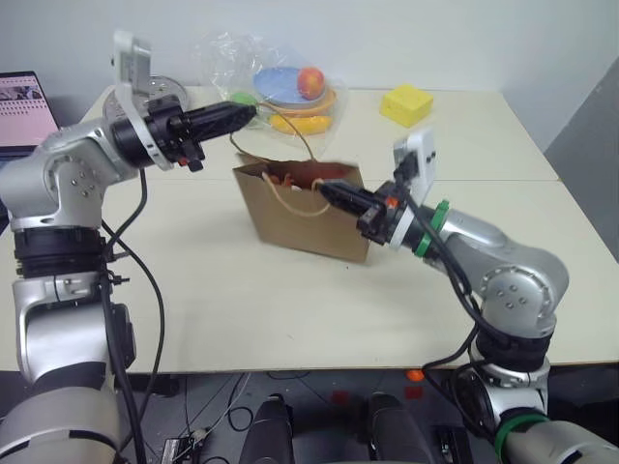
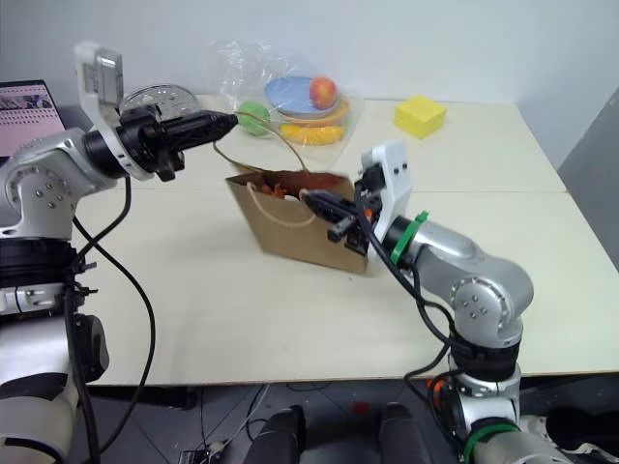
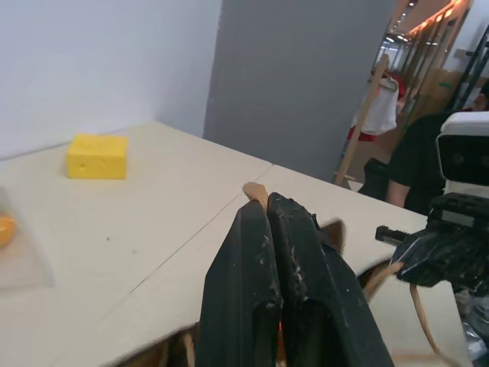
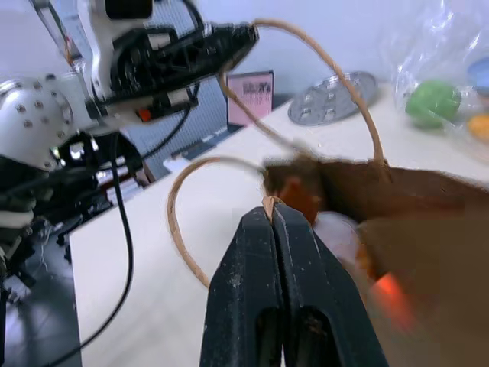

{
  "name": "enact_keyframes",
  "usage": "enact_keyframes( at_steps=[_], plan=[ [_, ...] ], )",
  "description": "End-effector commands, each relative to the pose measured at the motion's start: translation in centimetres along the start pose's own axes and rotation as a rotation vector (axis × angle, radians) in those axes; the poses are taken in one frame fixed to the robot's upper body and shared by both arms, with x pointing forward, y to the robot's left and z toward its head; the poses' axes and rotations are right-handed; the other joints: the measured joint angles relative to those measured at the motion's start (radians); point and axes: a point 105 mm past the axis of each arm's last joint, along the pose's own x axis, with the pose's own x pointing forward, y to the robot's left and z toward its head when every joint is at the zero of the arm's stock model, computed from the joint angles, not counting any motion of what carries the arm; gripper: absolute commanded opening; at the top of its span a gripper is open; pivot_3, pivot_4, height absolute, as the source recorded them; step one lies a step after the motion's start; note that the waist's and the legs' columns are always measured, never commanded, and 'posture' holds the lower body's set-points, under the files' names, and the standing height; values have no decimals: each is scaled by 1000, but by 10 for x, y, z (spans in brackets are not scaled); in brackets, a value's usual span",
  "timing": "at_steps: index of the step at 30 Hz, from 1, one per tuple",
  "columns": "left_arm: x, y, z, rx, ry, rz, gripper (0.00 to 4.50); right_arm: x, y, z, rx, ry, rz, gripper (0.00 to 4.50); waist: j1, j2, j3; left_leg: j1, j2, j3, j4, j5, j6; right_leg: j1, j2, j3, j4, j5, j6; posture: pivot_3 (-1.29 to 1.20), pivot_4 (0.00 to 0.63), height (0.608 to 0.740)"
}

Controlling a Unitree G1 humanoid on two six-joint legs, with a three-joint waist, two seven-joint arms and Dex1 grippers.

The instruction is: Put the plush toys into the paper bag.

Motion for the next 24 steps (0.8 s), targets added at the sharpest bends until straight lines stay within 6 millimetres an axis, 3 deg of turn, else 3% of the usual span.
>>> enact_keyframes(
  at_steps=[1, 7, 12, 16, 19, 24],
  plan=[
    [6, -14, 14, 61, -5, -73, 0, -1, 3, 11, 19, -38, 6, 26, 1, 0, 0, 0, 0, 0, 0, 0, 0, 0, 0, 0, 0, 0, 0, 0, 150, 740],
    [8, -18, 8, 50, 27, -90, 0, -4, -22, 11, 70, -33, -114, 26, 1, 0, 0, 0, 0, 0, -1, 0, 0, 0, 0, 0, 0, 0, 0, 0, 150, 740],
    [9, -14, -18, -2, 74, -69, 0, -5, -37, -5, 105, 18, -178, 26, 0, 0, 0, 0, 0, 1, -1, 0, 0, -1, 0, 0, 0, 0, 0, 0, 150, 740],
    [10, -13, -25, -2, 87, -60, 0, -7, -42, -12, 82, 50, -197, 26, 0, 0, 0, 0, 0, 1, -1, 0, 0, -1, 0, 1, 0, 0, 0, 0, 150, 740],
    [11, -28, -36, -25, 107, -129, 647, -15, -45, -14, 39, 82, -197, 617, 0, 0, 0, -1, 0, 1, -1, 0, 0, -1, 0, 1, -1, 0, 0, 0, 150, 740],
    [-8, -34, -32, 13, 103, -72, 2192, -33, -51, -1, -74, 102, -206, 2363, 0, 0, 0, -1, 0, 1, -1, 0, 0, -1, 0, 1, -1, 0, 0, 0, 150, 740]
  ],
)
